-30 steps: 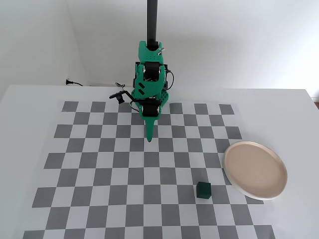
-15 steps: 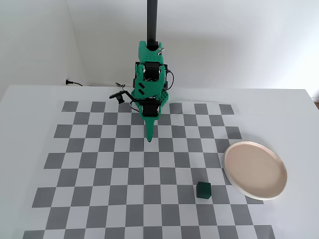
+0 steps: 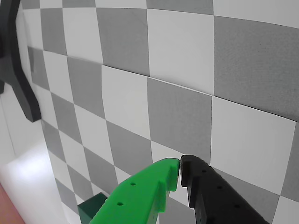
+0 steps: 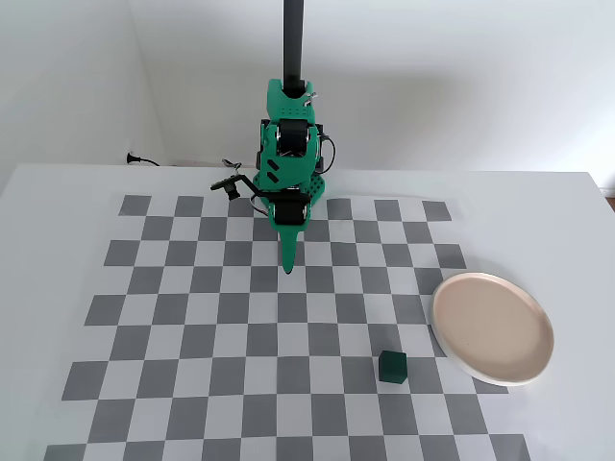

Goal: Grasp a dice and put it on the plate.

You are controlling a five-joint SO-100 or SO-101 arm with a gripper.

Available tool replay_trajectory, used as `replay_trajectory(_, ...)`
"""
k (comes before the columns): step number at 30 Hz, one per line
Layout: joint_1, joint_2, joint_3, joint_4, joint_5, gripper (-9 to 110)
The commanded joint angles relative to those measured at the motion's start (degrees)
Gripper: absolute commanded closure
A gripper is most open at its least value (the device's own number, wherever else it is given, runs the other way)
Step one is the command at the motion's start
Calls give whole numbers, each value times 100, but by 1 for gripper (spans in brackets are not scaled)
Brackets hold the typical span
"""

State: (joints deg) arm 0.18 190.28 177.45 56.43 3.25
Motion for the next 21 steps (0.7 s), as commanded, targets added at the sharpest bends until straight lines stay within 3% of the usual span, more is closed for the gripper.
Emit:
replay_trajectory(1, -9, 79, -88, -35, 44, 106)
replay_trajectory(13, -105, 88, -18, -527, 308, 106)
replay_trajectory(21, -53, 88, -18, -1283, -993, 106)
